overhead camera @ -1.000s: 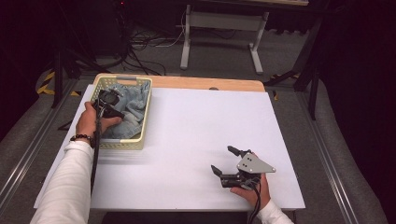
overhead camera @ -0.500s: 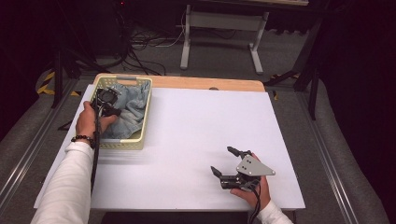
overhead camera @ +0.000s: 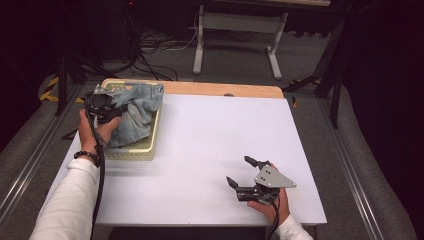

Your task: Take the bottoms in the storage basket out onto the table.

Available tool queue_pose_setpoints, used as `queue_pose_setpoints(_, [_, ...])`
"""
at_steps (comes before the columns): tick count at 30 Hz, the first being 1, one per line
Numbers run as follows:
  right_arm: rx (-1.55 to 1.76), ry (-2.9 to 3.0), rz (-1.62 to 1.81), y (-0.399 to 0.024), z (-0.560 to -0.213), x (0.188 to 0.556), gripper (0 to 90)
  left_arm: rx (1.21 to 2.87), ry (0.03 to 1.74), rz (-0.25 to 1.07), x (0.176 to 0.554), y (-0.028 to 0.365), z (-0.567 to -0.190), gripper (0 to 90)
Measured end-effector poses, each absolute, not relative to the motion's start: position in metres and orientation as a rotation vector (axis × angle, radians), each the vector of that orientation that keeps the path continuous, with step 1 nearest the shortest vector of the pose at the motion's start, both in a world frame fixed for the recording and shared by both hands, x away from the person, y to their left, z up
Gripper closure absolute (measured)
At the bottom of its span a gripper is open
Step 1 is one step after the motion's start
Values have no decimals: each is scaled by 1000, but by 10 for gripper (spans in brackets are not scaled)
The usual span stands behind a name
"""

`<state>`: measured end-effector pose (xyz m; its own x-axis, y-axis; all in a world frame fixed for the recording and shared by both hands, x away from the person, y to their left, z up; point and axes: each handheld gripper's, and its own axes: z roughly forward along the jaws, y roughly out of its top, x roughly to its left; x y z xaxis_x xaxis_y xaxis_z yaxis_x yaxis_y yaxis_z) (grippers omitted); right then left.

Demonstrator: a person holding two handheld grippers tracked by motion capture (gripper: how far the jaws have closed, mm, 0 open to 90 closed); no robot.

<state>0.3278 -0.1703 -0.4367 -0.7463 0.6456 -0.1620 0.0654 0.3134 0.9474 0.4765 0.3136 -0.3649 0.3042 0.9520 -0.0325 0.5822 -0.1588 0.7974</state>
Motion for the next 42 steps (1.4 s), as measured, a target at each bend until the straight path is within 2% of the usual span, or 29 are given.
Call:
queue_pose_setpoints(7, [631,2046,1445,-173,-436,328,139,1751,1301,792,462,305,-344,784])
queue_pose_setpoints(16, [640,2037,1442,-173,-436,328,139,1654,1241,826,450,298,-316,786])
queue_pose_setpoints(25, [645,2028,1438,-174,-436,328,138,1654,1130,809,439,266,-288,786])
queue_pose_setpoints(31, [664,1998,1441,-179,-433,328,139,1696,1011,765,430,224,-271,786])
queue_pose_setpoints(42, [694,1963,1454,-186,-430,330,140,1778,877,669,419,164,-266,785])
